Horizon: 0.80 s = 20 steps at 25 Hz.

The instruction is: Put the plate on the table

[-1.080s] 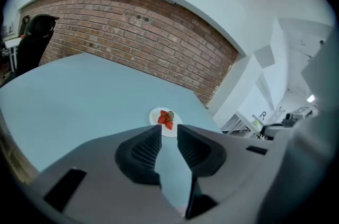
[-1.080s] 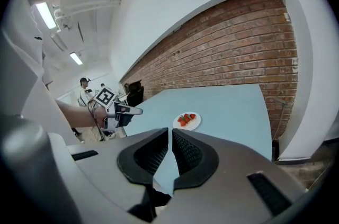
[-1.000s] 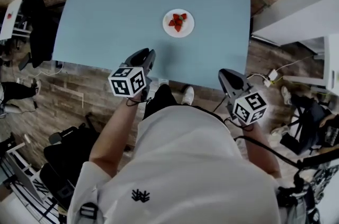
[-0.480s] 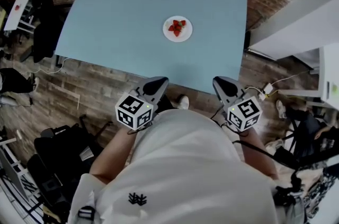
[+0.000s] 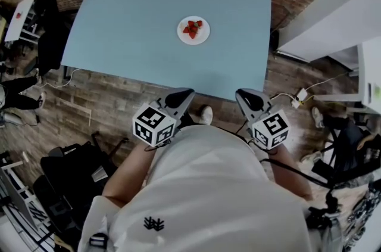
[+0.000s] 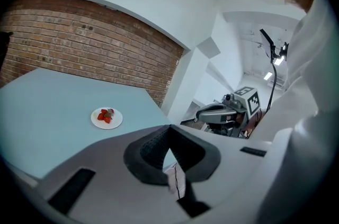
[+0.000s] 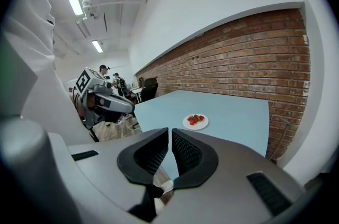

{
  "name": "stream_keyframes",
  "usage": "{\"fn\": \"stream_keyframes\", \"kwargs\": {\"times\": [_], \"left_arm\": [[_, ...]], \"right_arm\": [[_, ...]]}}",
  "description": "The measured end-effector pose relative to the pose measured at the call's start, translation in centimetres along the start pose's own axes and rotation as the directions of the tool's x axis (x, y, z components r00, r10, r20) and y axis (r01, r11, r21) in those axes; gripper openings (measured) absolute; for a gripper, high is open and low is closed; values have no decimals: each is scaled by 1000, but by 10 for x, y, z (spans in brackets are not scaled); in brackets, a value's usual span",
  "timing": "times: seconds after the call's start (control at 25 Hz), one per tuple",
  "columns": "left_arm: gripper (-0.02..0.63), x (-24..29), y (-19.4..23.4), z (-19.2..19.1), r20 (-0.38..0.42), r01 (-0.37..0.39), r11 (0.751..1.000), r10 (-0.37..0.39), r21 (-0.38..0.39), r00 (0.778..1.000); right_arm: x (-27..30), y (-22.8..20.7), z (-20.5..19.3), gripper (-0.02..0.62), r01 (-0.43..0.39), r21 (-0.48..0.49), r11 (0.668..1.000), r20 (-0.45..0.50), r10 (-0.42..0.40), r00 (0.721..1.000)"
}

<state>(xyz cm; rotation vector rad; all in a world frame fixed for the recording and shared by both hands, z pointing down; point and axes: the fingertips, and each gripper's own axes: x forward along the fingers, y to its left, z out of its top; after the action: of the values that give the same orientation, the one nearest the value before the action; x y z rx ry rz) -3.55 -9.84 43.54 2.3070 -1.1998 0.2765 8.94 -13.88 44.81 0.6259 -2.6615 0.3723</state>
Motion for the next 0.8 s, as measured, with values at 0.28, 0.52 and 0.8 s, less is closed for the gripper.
{"fn": "stream_keyframes", "kwargs": {"times": [0.28, 0.52, 0.8], "left_arm": [[0, 5, -8, -7, -29, 19, 1000, -19, 6, 999], [0, 12, -5, -5, -33, 16, 1000, -16, -2, 999], [0, 11, -2, -10, -50, 29, 1000, -28, 3, 998]], "right_arm": [[-7, 3, -5, 27, 16, 3, 1000, 8, -16, 1000], [-5, 4, -1, 26, 11, 1, 1000, 19, -11, 1000], [9, 12, -1, 26, -4, -5, 1000, 0, 4, 1000]]}}
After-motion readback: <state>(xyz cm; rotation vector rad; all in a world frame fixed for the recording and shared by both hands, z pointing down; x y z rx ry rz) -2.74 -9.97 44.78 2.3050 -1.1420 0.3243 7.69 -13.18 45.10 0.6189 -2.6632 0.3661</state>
